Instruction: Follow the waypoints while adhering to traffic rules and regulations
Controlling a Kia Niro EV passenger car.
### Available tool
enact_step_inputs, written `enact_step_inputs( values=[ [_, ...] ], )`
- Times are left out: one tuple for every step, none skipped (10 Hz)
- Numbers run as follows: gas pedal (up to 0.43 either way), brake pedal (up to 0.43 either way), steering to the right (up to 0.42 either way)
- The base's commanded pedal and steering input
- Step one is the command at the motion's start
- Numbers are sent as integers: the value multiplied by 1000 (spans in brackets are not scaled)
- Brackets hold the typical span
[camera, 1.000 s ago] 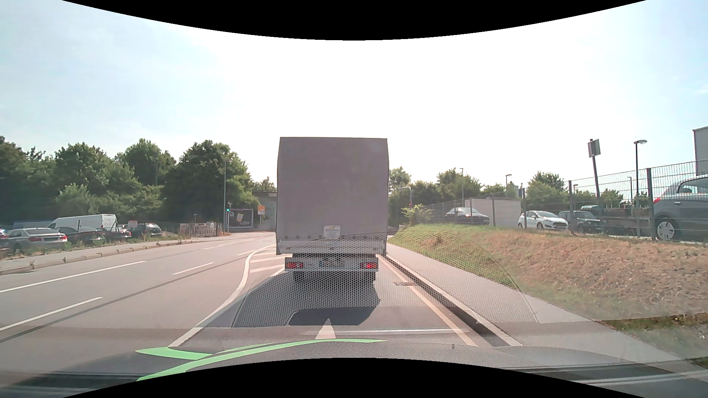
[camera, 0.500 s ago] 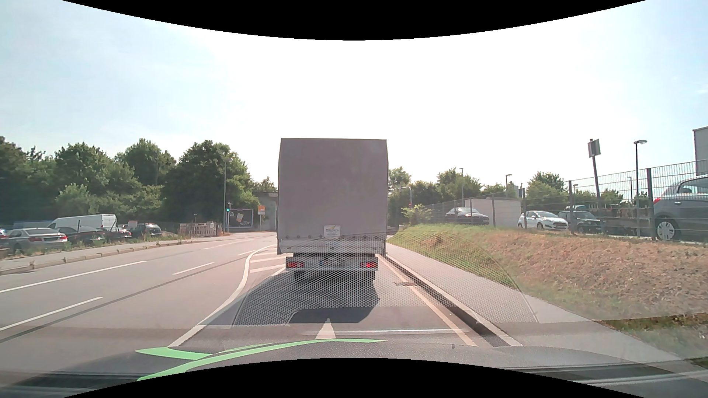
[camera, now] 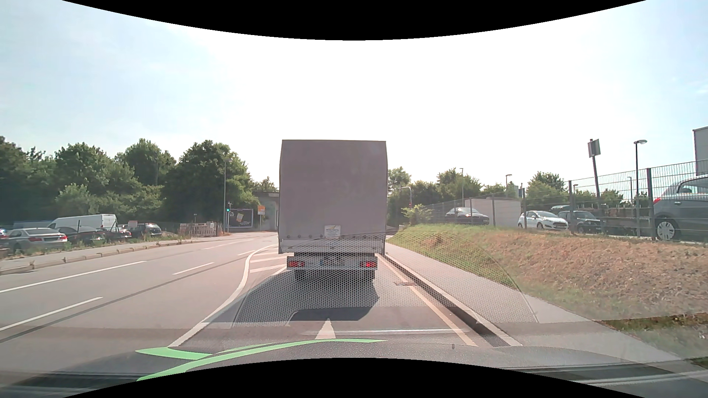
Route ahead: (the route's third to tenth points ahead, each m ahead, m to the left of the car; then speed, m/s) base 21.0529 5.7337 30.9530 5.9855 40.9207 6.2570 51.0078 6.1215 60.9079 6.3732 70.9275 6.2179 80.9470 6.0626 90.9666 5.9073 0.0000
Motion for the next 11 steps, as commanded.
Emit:
enact_step_inputs(
  values=[
    [0, 280, 2],
    [0, 280, 2],
    [0, 280, 2],
    [0, 280, 2],
    [0, 280, 2],
    [0, 280, 2],
    [0, 280, 2],
    [0, 280, 2],
    [0, 280, 2],
    [0, 280, 2],
    [0, 280, 2]
  ],
)
